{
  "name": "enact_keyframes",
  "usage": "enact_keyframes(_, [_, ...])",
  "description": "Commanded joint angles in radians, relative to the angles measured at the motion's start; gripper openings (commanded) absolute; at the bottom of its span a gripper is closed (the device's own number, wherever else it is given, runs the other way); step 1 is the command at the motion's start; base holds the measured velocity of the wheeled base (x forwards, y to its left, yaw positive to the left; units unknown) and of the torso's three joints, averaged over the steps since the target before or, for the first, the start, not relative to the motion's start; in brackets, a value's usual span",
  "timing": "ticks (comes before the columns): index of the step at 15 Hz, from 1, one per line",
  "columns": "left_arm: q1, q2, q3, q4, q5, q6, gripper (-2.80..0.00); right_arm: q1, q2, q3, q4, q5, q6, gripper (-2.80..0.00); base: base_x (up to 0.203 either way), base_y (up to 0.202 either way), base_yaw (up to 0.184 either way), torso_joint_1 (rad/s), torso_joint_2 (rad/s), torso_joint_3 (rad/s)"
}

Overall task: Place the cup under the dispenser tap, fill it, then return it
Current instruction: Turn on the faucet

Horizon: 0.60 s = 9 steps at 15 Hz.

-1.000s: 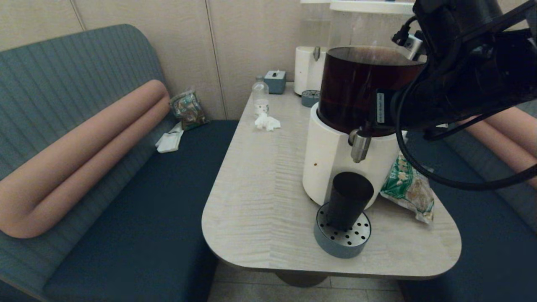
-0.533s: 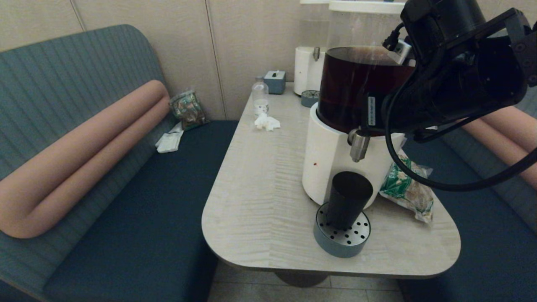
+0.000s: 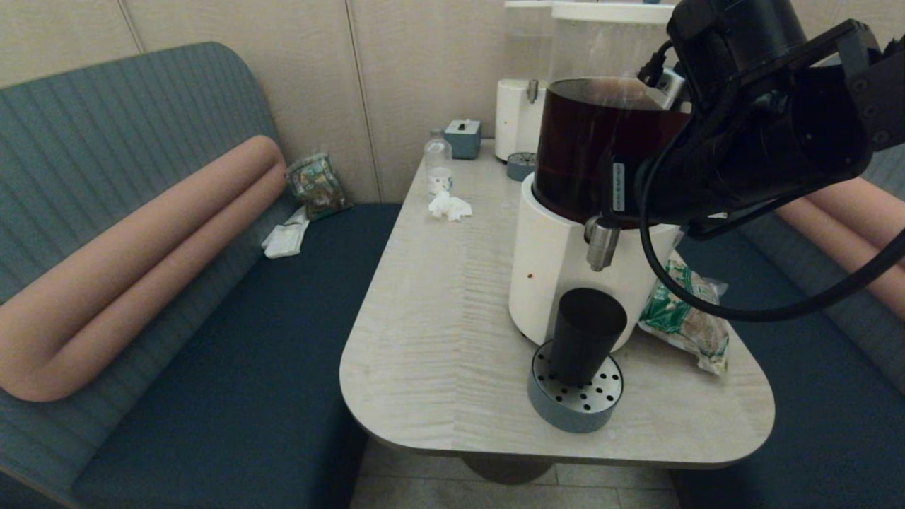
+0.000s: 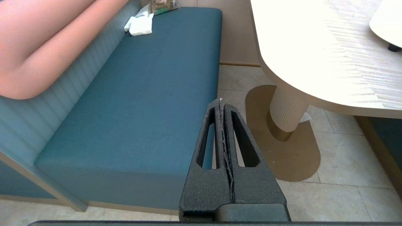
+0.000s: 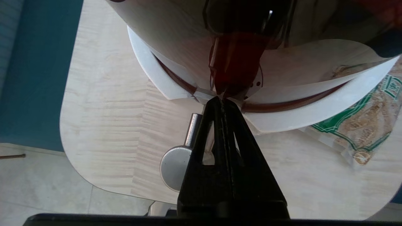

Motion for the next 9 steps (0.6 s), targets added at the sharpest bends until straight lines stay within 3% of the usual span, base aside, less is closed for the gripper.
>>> enact_keyframes(1, [0.0,0.002,0.0,0.0,0.0,0.0,-2.8,0.003,0.006,0.001,-0.011,0.013,0.003,-2.8,0.0,0.0,0.0,0.0,0.0,0.0])
enact_keyframes(4, [0.0,0.002,0.0,0.0,0.0,0.0,-2.8,0.003,0.002,0.001,-0.022,0.016,0.005,-2.8,0.0,0.0,0.0,0.0,0.0,0.0])
enact_keyframes(9, [0.0,0.002,0.001,0.0,0.0,0.0,-2.8,0.003,-0.009,0.005,-0.037,0.092,0.032,-2.8,0.0,0.0,0.0,0.0,0.0,0.0])
